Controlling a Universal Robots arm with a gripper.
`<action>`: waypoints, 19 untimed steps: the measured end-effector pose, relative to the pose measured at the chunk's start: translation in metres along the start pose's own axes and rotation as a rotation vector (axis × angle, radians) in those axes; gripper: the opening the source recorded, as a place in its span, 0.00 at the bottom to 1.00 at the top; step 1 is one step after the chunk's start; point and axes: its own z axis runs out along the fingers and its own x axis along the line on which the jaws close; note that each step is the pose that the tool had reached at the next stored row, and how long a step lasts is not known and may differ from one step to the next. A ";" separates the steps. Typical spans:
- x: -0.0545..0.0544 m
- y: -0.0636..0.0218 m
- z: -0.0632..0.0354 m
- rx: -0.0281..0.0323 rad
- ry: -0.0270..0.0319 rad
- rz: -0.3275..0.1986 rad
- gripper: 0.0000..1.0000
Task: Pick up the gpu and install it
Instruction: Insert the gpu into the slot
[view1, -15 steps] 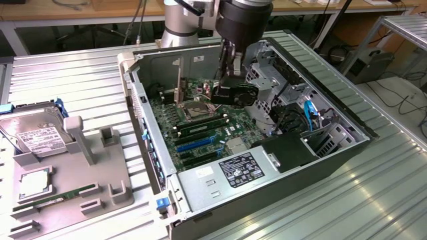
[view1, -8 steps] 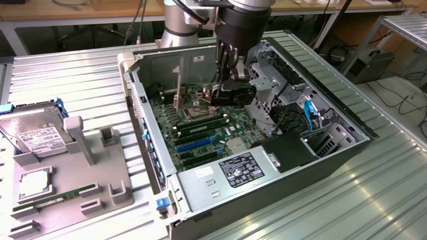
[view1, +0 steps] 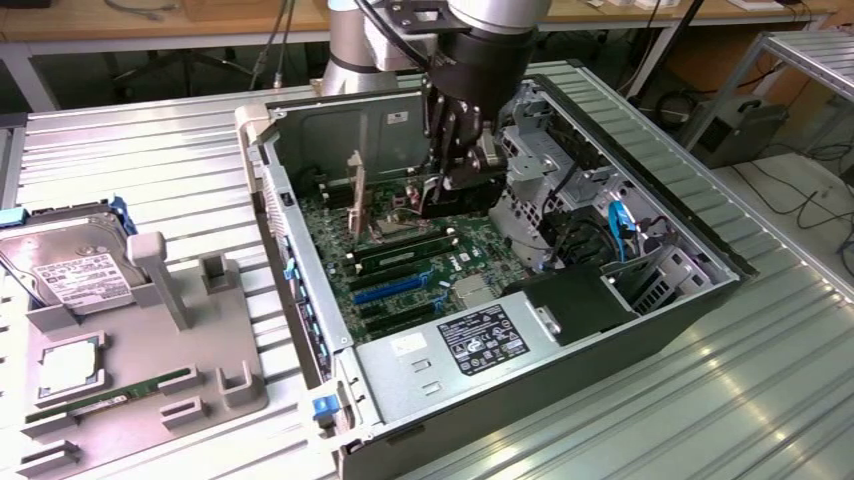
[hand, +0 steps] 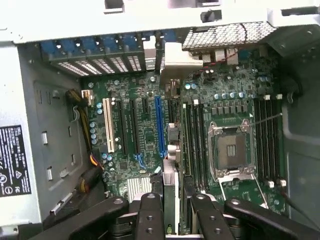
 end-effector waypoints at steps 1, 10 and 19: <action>0.001 0.0003 0.0019 -0.0002 0.0001 -0.006 0.26; 0.016 0.0219 0.0192 0.0000 0.0000 -0.011 0.26; 0.018 0.0300 0.0376 0.0033 -0.0001 -0.013 0.26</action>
